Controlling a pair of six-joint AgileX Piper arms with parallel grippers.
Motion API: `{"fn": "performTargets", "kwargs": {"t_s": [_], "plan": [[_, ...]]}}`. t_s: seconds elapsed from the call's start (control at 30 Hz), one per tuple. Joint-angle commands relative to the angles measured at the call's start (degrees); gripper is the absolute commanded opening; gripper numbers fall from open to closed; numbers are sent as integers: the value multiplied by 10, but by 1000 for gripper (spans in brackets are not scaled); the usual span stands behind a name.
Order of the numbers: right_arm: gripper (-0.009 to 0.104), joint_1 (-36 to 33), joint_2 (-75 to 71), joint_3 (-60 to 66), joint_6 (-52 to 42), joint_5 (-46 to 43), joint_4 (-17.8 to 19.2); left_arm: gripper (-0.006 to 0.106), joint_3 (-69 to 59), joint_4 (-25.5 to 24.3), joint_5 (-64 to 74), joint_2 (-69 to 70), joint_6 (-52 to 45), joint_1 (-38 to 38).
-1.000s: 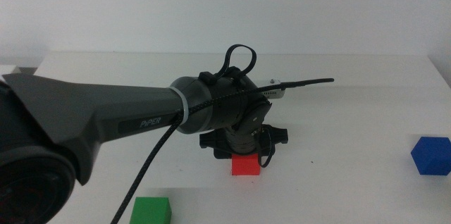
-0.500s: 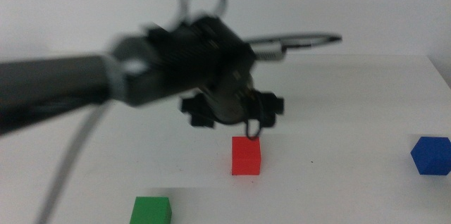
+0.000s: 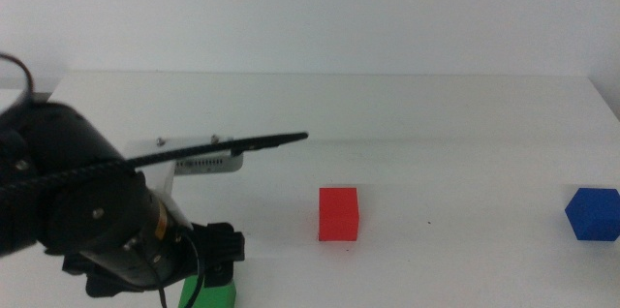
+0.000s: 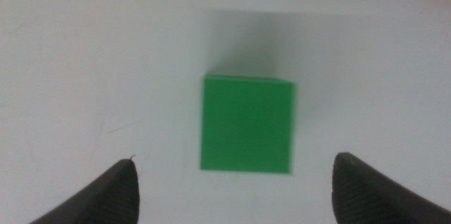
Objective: Stack red cubes first, then green, then blue cubes in a specific spot.
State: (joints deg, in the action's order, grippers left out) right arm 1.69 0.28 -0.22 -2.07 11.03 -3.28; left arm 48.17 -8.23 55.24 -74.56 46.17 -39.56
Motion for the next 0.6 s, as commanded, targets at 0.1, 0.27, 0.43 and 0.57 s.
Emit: {"fn": "performTargets", "kwargs": {"t_s": [0.1,0.27,0.43,0.57], "plan": [[93,-2,-3,2,-3,-7,6,94,-39,20,-80,-33,-23,33],[93,-2,-3,2,-3,-7,6,93,-46,85,-139,-94,-114,66],[93,-2,-3,2,-3,-7,6,87,-46,106,-178,-149,-125,71],[93,-2,-3,2,-3,-7,6,69,-46,132,-171,-169,-145,71]]}}
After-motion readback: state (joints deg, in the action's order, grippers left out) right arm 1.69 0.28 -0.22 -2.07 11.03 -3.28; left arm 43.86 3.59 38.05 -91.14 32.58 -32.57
